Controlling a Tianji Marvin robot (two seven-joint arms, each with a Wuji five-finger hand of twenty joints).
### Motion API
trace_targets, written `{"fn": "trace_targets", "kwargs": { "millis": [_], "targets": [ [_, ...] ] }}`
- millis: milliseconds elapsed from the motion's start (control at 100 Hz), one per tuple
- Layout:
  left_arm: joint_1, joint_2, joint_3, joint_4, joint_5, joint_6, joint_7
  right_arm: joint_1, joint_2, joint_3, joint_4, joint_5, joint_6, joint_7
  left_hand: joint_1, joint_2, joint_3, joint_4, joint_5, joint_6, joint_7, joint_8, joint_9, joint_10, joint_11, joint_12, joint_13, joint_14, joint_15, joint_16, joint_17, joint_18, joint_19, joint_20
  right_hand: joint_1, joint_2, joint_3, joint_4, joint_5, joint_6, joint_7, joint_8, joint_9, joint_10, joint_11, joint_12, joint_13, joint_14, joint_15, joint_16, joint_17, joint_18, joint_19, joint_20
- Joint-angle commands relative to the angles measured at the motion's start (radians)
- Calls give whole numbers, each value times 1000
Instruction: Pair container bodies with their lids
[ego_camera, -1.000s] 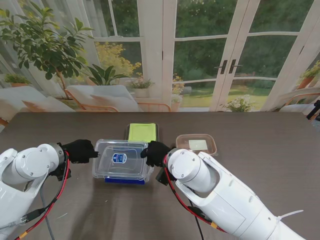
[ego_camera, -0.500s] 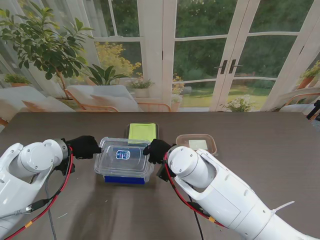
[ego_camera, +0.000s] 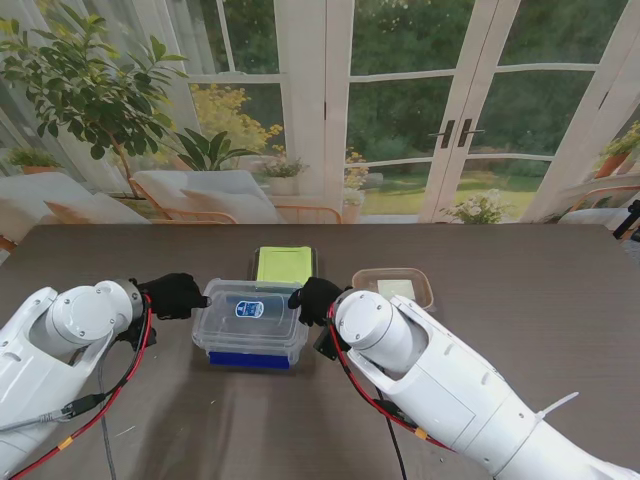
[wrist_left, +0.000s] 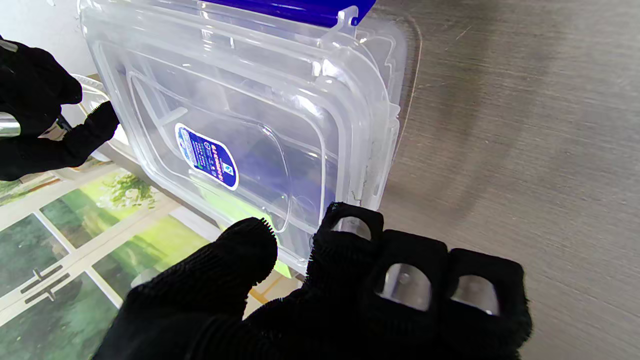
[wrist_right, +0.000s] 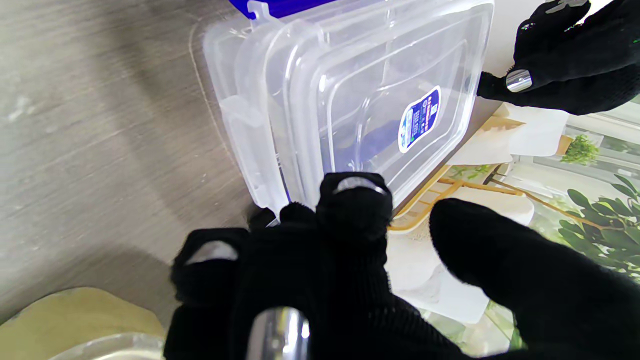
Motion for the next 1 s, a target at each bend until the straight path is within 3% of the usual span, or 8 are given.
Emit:
{"fn": "trace_targets", "kwargs": {
  "millis": [0, 680, 990],
  "targets": [
    [-3, -21, 13, -5, -14, -11, -20, 3, -21, -9, -7, 6, -11, 19, -6, 9, -14, 21, 62, -233, 3, -10, -28, 22, 16, 19, -8, 29, 21, 10, -42, -17, 16, 36, -21, 10, 20, -4, -15, -539, -32, -26, 64, 53, 2, 10, 15, -62, 85, -9, 519, 13, 225, -14],
    [-5, -24, 35, 12, -22, 2, -10, 3, -18, -14, 15, 1, -10, 29, -6, 30, -67, 19, 51, -230, -2, -11, -38, 29, 10, 17, -19, 38, 14, 13, -54, -10, 6, 46, -24, 13, 13, -4, -16, -539, -29, -24, 64, 52, 5, 10, 15, -58, 88, -8, 518, 15, 225, -20],
    [29, -22, 13, -23, 1, 15, -9, -2, -16, -15, 16, -2, -12, 31, -21, 60, -177, 24, 41, -224, -6, -13, -45, 32, -2, 12, -29, 44, 1, 18, -67, -8, -10, 60, -25, 13, 12, -3, -19, -538, -30, -24, 63, 53, 5, 9, 15, -61, 87, -9, 518, 15, 225, -21]
  ]
}}
